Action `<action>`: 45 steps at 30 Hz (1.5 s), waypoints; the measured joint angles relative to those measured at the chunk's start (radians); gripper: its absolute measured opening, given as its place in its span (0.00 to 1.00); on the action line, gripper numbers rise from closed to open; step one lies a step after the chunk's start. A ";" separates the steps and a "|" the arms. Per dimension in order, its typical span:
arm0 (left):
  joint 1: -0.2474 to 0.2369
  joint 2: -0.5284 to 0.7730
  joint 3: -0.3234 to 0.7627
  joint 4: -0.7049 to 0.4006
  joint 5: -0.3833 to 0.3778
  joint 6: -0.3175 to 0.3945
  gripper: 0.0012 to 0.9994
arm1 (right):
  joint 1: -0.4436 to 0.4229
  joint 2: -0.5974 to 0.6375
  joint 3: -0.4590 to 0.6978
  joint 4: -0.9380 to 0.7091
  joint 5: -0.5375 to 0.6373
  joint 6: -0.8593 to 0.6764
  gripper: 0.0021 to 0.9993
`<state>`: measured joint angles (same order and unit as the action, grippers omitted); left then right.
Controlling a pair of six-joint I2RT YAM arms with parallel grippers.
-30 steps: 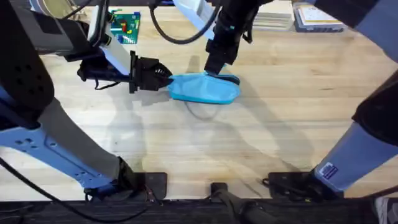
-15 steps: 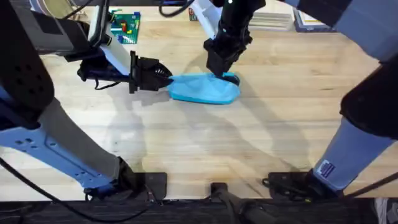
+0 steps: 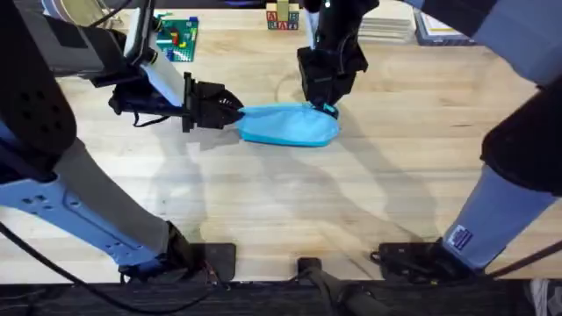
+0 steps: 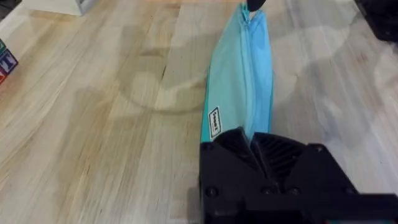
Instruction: Unzip the bag, pick up the pens from the table one at a time and place them inside, then zip the bag closed.
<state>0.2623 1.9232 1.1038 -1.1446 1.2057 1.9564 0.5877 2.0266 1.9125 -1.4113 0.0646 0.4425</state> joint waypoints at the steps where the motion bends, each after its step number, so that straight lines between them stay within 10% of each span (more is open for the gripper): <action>1: 0.000 0.000 0.000 0.000 0.000 0.000 0.04 | -0.003 0.000 0.000 -0.005 0.001 0.015 0.03; 45: -0.001 0.000 0.000 -0.004 -0.002 0.000 0.04 | -0.153 -0.053 -0.167 0.054 -0.015 0.194 0.03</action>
<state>0.2615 1.9232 1.1038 -1.1484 1.2041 1.9564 0.4351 1.9736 1.7451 -1.3573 0.0497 0.6364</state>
